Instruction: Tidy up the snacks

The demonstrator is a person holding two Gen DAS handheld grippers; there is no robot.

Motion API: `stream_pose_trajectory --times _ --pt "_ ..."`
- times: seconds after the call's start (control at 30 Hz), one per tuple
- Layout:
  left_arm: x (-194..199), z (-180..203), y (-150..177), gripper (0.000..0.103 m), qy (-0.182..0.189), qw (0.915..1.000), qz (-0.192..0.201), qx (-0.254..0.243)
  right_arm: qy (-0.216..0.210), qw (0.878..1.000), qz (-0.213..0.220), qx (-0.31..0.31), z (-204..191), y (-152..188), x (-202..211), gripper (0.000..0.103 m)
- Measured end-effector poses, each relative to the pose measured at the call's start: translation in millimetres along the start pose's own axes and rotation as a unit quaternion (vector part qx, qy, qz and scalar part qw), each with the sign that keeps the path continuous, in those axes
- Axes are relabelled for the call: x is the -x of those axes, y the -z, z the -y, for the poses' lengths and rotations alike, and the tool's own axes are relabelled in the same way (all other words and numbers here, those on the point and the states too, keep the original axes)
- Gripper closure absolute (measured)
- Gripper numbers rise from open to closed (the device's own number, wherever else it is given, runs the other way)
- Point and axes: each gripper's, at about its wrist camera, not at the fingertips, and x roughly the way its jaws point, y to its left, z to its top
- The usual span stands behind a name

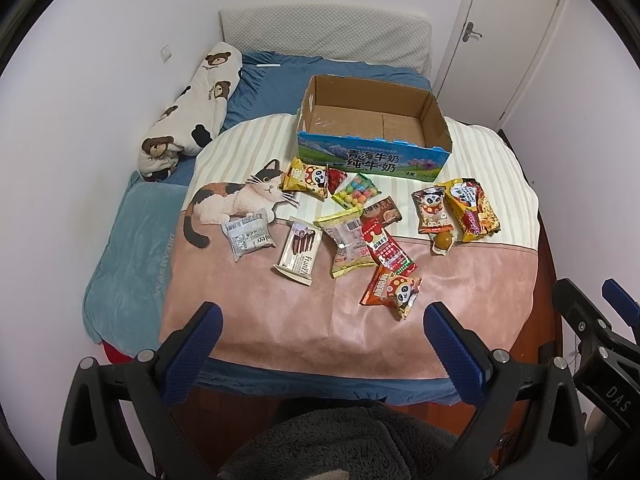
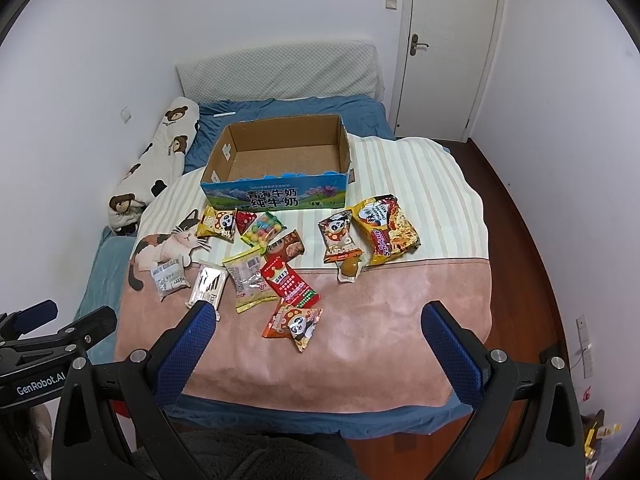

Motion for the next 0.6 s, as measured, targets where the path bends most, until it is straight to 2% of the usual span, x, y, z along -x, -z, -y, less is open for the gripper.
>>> stream_pose_trajectory --times 0.6 --pt "-3.7 -3.6 -4.4 0.000 -0.001 1.0000 0.000 -0.001 0.000 1.000 0.000 0.000 -3.3 -1.7 -2.8 0.000"
